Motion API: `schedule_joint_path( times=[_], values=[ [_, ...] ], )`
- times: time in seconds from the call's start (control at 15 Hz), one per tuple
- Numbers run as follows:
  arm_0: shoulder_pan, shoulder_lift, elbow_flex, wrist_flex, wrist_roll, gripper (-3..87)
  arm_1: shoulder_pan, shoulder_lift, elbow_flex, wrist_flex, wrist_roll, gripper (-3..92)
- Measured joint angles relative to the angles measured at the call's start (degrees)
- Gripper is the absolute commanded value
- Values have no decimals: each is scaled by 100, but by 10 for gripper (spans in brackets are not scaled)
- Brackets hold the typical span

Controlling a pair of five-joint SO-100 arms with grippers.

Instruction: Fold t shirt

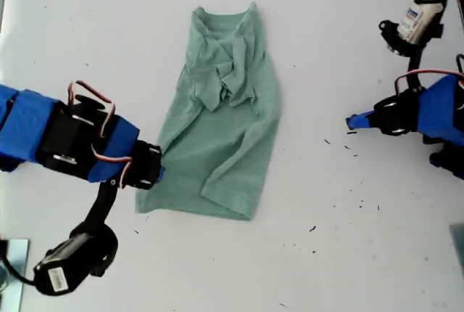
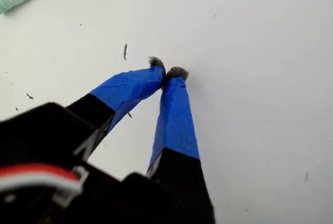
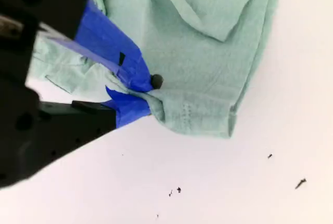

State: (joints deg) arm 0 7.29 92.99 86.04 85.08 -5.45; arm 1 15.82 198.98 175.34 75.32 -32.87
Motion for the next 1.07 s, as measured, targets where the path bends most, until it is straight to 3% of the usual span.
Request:
schedule_joint_path(
  times=[0.27,0.4,0.6,0.8,1.0,1.07],
  values=[
    [-325,-773,-1213,-747,694,8,-44,0,0,0,0,26],
    [-448,-2549,-2848,-967,1037,193,-44,0,0,0,0,26],
    [-448,-3806,-3366,-1591,1327,272,-44,0,0,0,0,26],
    [-431,-3384,-3357,-1538,1547,253,-44,0,0,0,0,26],
    [-431,-1090,-2584,-536,1538,217,-44,0,0,0,0,26],
    [-519,-141,-1644,-501,1512,195,-44,0,0,0,18,26]
  ],
)
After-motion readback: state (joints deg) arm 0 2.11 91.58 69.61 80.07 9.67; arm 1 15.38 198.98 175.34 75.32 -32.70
